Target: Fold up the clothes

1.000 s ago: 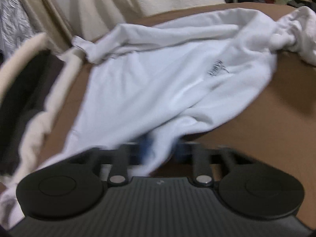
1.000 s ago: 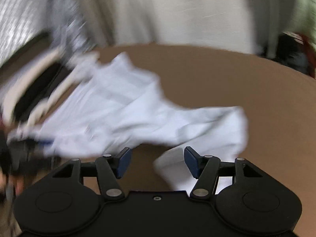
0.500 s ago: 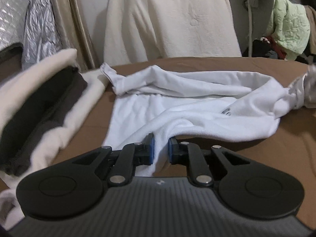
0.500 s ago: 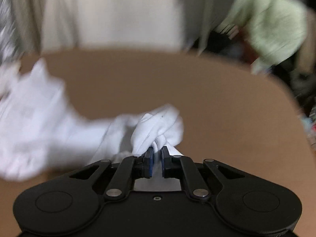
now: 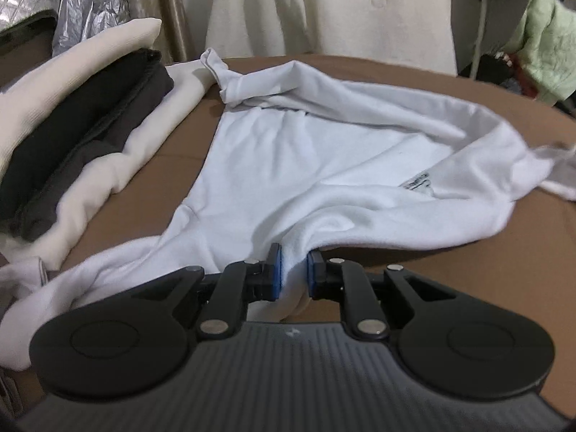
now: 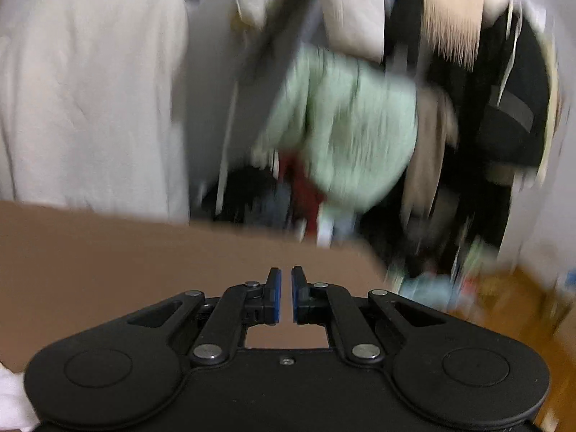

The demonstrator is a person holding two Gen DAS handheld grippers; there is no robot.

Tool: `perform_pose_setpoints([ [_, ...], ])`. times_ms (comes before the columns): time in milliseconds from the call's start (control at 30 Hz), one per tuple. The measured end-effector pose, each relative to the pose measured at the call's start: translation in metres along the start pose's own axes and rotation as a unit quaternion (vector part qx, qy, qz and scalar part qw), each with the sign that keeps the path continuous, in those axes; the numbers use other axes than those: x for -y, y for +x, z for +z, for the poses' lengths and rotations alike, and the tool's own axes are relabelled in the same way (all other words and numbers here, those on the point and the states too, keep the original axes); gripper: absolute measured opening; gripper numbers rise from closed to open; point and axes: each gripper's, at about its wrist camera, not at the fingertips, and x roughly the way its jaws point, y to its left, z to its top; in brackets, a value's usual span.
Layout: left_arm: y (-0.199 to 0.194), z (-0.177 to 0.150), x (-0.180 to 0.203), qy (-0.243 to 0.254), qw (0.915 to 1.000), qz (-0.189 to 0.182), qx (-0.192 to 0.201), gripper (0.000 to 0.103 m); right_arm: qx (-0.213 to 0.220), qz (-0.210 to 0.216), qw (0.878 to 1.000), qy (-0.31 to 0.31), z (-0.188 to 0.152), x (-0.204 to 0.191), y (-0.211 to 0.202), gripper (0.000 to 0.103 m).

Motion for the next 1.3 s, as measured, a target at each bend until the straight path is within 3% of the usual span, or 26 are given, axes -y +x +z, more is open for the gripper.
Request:
perform_pose_setpoints([
  [67,0.001,-0.001,0.004,0.012,0.9999,0.006,0.004,0.013,-0.055,0.014,0.997,0.056,-0.005,0.013,0.017,0.009],
  [133,0.001,-0.003,0.005,0.019,0.9998,0.009,0.002,0.014,-0.084,0.048,0.990,0.104,-0.010,0.029,0.006,0.013],
  [200,0.002,-0.006,0.006,0.025,0.9996,0.011,0.001,0.016,-0.105,0.085,0.982,0.134,-0.017,0.042,-0.011,0.028],
  [267,0.004,-0.006,0.006,0.025,0.9996,0.012,-0.003,0.018,-0.121,0.119,0.977,0.128,-0.029,0.051,-0.031,0.065],
  [300,0.005,-0.006,0.006,0.026,0.9996,0.012,-0.004,0.017,-0.131,0.131,0.975,0.122,-0.036,0.053,-0.039,0.070],
  [400,0.006,-0.008,0.009,0.031,0.9994,0.014,-0.005,0.017,-0.159,0.116,0.976,0.089,-0.053,0.052,-0.042,0.072],
  [467,0.008,-0.009,0.012,0.035,0.9992,0.017,-0.007,0.017,-0.187,0.083,0.975,0.080,-0.060,0.050,-0.029,0.072],
  [533,0.010,-0.010,0.015,0.040,0.9990,0.017,-0.008,0.017,-0.244,0.048,0.963,0.099,-0.075,0.049,-0.012,0.072],
  [667,0.012,-0.011,0.017,0.043,0.9988,0.020,-0.007,0.017,-0.335,0.076,0.929,0.137,-0.102,0.040,0.036,0.072],
  [700,0.012,-0.011,0.016,0.040,0.9990,0.019,-0.007,0.017,-0.334,0.059,0.931,0.132,-0.106,0.039,0.043,0.071],
  [733,0.012,-0.010,0.015,0.036,0.9991,0.018,-0.006,0.017,-0.319,0.042,0.938,0.131,-0.104,0.038,0.046,0.061],
  [767,0.010,-0.010,0.013,0.033,0.9993,0.017,-0.002,0.017,-0.297,0.022,0.946,0.129,-0.099,0.037,0.048,0.028],
  [800,0.009,-0.009,0.012,0.030,0.9994,0.015,0.004,0.017,-0.274,-0.003,0.954,0.126,-0.091,0.036,0.051,0.005],
  [933,0.005,-0.009,0.009,0.020,0.9997,0.007,0.012,0.016,-0.126,-0.045,0.983,0.127,-0.054,0.036,0.043,0.006],
  [1000,0.006,-0.010,0.009,0.019,0.9998,0.005,0.007,0.016,-0.067,-0.053,0.989,0.123,-0.036,0.037,0.044,0.006],
  [1067,0.009,-0.011,0.011,0.023,0.9997,0.006,0.001,0.016,-0.039,-0.028,0.989,0.142,-0.027,0.041,0.050,0.008],
  [1133,0.012,-0.010,0.012,0.025,0.9997,0.007,-0.003,0.016,-0.041,-0.003,0.988,0.150,-0.030,0.039,0.064,0.011],
  [1233,0.014,-0.010,0.011,0.024,0.9997,0.007,-0.006,0.016,-0.098,0.001,0.976,0.193,-0.041,0.044,0.089,0.041],
  [1300,0.016,-0.010,0.011,0.022,0.9997,0.006,-0.008,0.016,-0.143,0.002,0.962,0.233,-0.048,0.051,0.106,0.042],
])
